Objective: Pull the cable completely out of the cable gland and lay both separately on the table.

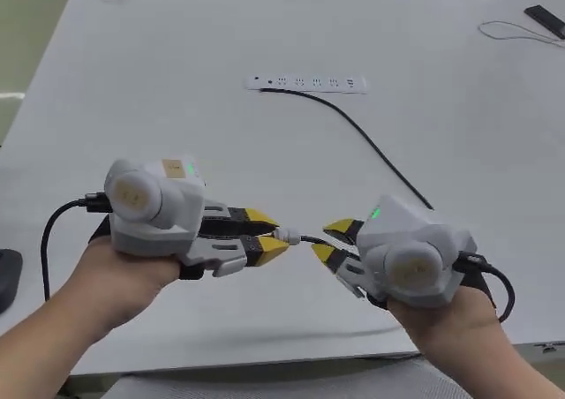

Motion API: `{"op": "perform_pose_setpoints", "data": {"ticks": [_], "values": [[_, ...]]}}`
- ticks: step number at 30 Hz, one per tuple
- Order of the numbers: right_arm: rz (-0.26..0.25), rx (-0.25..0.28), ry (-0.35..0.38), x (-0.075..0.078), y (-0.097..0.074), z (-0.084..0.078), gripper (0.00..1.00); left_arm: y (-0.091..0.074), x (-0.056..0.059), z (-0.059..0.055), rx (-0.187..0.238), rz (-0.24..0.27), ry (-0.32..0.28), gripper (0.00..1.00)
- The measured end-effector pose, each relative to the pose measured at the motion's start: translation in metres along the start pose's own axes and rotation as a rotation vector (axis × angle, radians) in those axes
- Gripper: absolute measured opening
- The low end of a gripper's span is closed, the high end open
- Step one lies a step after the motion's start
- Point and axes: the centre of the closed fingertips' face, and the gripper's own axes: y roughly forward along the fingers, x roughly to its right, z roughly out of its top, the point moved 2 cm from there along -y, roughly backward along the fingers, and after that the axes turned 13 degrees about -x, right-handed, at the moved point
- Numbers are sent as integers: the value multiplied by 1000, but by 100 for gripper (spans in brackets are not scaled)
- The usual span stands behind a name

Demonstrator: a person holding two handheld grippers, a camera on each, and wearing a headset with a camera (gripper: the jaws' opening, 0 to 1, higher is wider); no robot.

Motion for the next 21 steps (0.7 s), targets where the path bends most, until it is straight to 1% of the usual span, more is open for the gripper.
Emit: {"op": "perform_pose_setpoints", "data": {"ticks": [1,2,5,7,8,10,13,15,18,20,21], "values": [[-3,-10,-28,-2,1,2,5,-1,-1,-1,4,-2,0,15],[-6,-5,-55,-6,1,6,5,-2,-2,-1,4,-5,-2,15],[-10,-9,-82,-11,2,9,3,-4,-3,-4,7,-16,-5,15],[-10,0,-117,-15,1,12,3,-4,-2,-5,5,-19,5,15],[-11,-2,-141,-17,1,13,3,-4,-2,-5,4,-22,4,15],[-14,-5,-166,-19,2,13,3,-4,0,-5,9,-28,8,15],[-17,-15,-182,-20,3,12,1,-4,2,-7,3,-34,15,15],[-16,-11,-178,-21,3,12,1,-5,2,-8,6,-35,13,15],[-24,-3,-200,-23,1,13,1,-7,2,-9,12,-39,9,15],[-27,-1,-197,-22,1,13,0,-8,2,-9,17,-41,8,15],[-22,-1,-185,-23,1,13,0,-8,3,-9,18,-41,6,15]]}}
